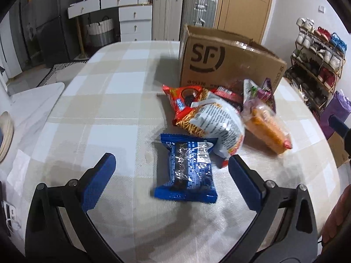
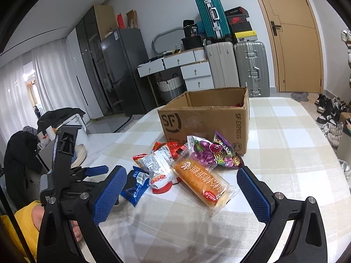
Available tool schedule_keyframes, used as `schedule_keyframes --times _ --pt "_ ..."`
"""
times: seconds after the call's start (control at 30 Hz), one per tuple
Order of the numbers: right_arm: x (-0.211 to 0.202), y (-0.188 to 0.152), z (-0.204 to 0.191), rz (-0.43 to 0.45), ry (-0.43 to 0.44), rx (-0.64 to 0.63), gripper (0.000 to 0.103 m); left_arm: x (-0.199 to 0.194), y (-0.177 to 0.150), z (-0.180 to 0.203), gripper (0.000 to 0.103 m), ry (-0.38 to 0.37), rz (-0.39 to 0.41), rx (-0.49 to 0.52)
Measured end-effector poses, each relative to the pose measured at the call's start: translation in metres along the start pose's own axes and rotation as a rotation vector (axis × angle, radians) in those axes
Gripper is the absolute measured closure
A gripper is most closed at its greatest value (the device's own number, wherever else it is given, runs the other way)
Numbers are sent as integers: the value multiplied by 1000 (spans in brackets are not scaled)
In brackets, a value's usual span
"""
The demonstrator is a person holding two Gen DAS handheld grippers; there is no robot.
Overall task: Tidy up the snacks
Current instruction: 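Grasp the blue cookie pack with the left tool while the right tool grasps the orange cake bar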
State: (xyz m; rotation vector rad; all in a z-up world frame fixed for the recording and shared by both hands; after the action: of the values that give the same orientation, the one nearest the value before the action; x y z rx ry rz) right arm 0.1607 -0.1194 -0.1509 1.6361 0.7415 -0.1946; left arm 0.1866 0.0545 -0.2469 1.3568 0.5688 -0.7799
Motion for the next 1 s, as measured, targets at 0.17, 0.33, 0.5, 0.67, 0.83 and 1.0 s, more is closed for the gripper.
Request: schedule_keyframes --times 0.17,0.33,0.5,0.67,0.83,1.0 --pt "14 -4 6 -26 3 16 1 26 -1 -4 1 20 -38 10" --pt "32 -11 9 -66 1 16 1 45 0 -11 7 28 -66 7" --pt "47 -14 15 -105 3 25 1 50 -2 -9 21 -26 -77 2" --pt "60 -12 18 -133 0 5 1 50 -2 -3 61 -50 -69 37" --pt "86 -14 16 -198 -17 -93 1 49 -2 -5 61 -83 -70 35" --pt "107 -20 10 -248 -14 -163 2 46 -3 -13 61 -99 -74 13"
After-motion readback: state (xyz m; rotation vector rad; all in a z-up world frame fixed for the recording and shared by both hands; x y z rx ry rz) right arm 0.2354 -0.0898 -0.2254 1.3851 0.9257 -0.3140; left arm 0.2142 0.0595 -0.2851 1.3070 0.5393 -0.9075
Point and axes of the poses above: each gripper's, at about its wrist camera, not at the fingertips, and x roughly the way its jaws point, z to its right, y to its top, the point moved 10 cm from there along x, roughly the way its jaws point, and after that the axes turned 5 degrees about -y, right-handed, at the moved point
